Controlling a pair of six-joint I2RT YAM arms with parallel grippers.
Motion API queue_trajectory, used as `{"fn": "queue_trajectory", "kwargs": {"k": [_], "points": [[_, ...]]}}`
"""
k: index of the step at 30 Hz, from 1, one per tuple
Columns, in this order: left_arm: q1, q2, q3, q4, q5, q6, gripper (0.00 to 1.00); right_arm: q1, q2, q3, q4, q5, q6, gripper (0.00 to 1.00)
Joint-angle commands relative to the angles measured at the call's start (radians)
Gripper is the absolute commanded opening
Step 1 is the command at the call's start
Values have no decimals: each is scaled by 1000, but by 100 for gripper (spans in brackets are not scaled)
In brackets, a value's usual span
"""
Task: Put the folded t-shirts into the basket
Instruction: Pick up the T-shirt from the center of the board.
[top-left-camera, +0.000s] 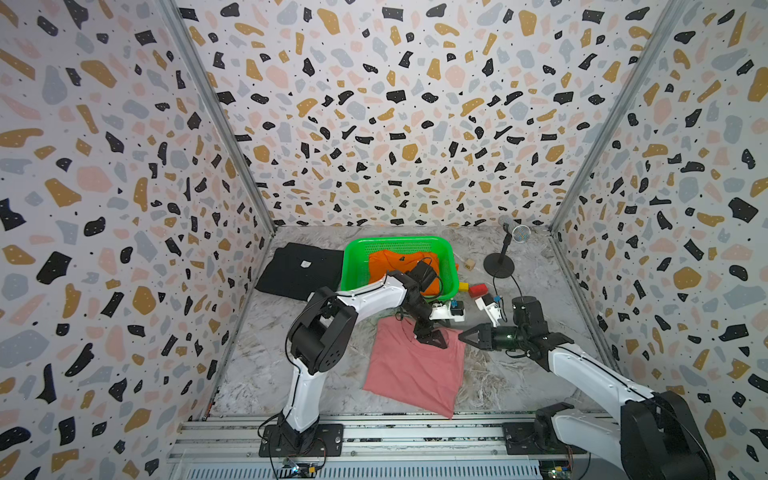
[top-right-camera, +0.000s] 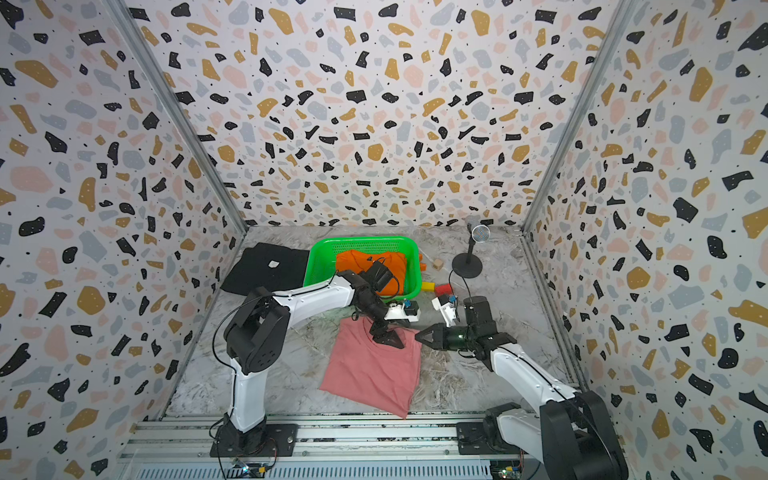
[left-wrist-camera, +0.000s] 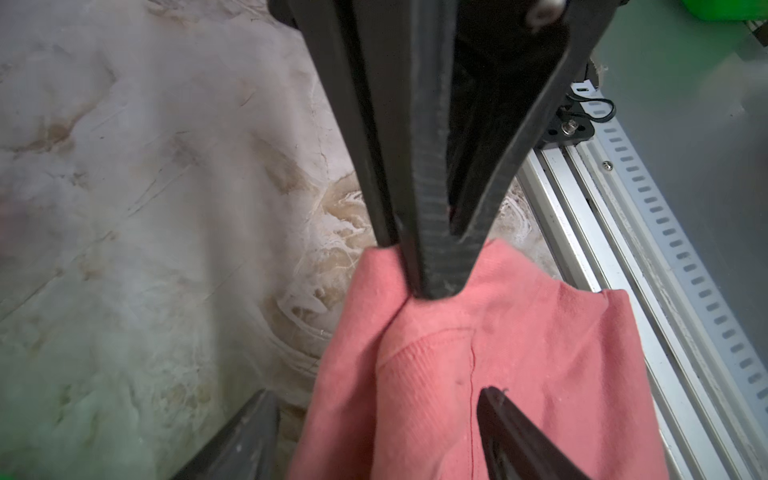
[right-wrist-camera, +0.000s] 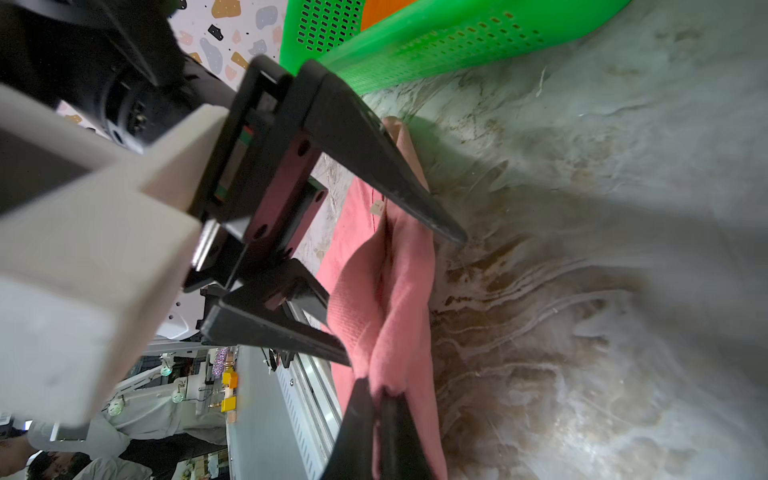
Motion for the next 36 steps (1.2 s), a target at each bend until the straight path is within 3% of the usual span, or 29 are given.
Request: {"fn": "queue_trajectory", "kwargs": {"k": [1,7,10,13,16,19,22,30,36], "points": [[-5,15,59,-66,47,61,64,6,-28,-6,-4,19,-13,0],[-7,24,73,-177,93,184,28,12,-83,-18,-51,106,-32,1],[-7,24,76,-193,98,203,21,12,-105,-26,-59,115,-34,12],[-6,28,82,-212,103,224,7,16,-120,-35,-70,138,-31,24],[-6,28,80,-228,109,245,2,18,-145,-56,-43,144,-7,38],[-7,27,81,-232,111,250,1,18,-168,-66,-66,182,2,66],[-6,27,85,-244,116,261,2,18,-172,-80,-52,171,3,73],[-6,37,111,-272,135,268,3,63,-50,-91,159,-25,30,73],[-6,49,124,-296,148,286,4,78,-26,-99,221,-34,33,67]]}}
